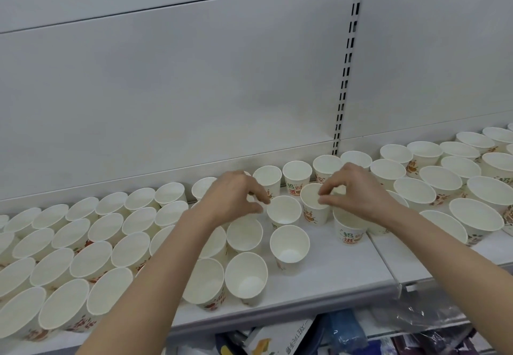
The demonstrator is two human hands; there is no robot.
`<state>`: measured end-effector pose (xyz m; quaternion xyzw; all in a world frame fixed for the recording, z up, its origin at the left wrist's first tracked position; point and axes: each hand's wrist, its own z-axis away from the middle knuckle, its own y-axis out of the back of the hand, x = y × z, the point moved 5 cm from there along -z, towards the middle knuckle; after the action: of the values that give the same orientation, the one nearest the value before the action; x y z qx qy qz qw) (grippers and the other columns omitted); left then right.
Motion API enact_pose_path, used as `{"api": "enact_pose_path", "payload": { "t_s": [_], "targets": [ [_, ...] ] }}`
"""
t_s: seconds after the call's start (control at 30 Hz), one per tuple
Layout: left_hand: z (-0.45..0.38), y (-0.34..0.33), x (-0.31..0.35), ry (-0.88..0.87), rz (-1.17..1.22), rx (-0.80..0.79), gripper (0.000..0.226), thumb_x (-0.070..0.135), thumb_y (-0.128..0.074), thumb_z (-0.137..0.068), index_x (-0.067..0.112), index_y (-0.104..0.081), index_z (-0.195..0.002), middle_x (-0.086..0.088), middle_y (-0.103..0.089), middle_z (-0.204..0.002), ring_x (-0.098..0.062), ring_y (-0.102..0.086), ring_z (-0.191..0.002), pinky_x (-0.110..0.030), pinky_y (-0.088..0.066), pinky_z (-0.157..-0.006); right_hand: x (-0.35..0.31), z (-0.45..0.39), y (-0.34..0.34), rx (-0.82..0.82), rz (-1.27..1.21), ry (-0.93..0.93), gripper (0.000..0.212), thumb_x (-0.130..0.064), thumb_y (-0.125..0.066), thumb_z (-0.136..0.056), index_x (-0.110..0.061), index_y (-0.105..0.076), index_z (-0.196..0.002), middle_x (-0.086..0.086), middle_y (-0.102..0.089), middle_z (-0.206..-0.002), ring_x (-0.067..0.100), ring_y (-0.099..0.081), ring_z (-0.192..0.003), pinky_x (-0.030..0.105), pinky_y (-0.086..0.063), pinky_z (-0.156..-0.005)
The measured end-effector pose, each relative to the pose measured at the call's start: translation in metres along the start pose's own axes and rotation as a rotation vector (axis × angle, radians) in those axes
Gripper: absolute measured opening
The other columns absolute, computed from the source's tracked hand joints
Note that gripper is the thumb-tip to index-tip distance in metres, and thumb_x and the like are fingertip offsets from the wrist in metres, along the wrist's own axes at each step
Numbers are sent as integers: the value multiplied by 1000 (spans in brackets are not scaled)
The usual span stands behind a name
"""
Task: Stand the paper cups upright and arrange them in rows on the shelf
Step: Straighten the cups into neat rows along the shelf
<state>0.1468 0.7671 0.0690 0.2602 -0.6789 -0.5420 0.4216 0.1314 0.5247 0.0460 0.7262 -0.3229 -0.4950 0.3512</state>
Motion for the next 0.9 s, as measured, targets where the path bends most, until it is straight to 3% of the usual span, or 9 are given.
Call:
{"api": "enact_pose_path", "payload": {
  "t_s": [0.17, 0.3, 0.47, 0.6, 0.7, 0.9],
  "targets": [
    [-5, -23, 21, -46, -150, -87, 19, 29, -75, -78, 36, -73, -96, 12, -67, -98, -10, -50, -98, -26, -37, -76, -14, 9, -11, -66, 187, 44, 13, -35, -79, -69, -29, -75, -79, -15, -65, -76, 11, -49, -90, 25, -31, -78],
    [-3, -32, 28, -94, -243, -55, 12, 30, -69, -84, 31, -75, -95, 10, -70, -94, -15, -53, -97, -26, -30, -72, -13, 10, -23, -71, 225, 47, 6, -31, -76, -74, -28, -74, -78, -11, -69, -78, 14, -51, -87, 30, -36, -86],
    [-4, -32, 23, -52, -261, 46, 12, 30, -67, -83, 30, -75, -91, 6, -70, -86, -20, -55, -92, -29, -35, -71, -27, 4, -38, -25, 181, 80, 5, -29, -74, -77, -24, -74, -78, -8, -70, -78, 19, -55, -86, 32, -36, -79],
    [0, -30, 14, 8, -128, 87, 23, 39, -73, -81, 32, -73, -102, 10, -69, -97, -14, -54, -96, -26, -35, -74, -24, 3, -39, 8, 140, 61, 7, -25, -75, -76, -23, -74, -82, -6, -70, -84, 21, -53, -89, 34, -36, -80],
    [6, -27, 7, 47, -60, 97, 18, 40, -75, -79, 34, -74, -96, 12, -69, -93, -12, -54, -92, -27, -38, -71, -19, 9, -35, 53, 91, 70, 14, -27, -80, -71, -21, -74, -82, -6, -69, -83, 19, -52, -88, 32, -40, -76],
    [-2, -28, 14, 85, -151, 129, 9, 36, -70, -82, 35, -75, -90, 10, -70, -86, -13, -54, -89, -27, -28, -66, -23, 4, -42, 34, 128, 79, 5, -23, -77, -75, -19, -74, -77, -4, -68, -78, 22, -54, -86, 36, -43, -71]
  ]
}}
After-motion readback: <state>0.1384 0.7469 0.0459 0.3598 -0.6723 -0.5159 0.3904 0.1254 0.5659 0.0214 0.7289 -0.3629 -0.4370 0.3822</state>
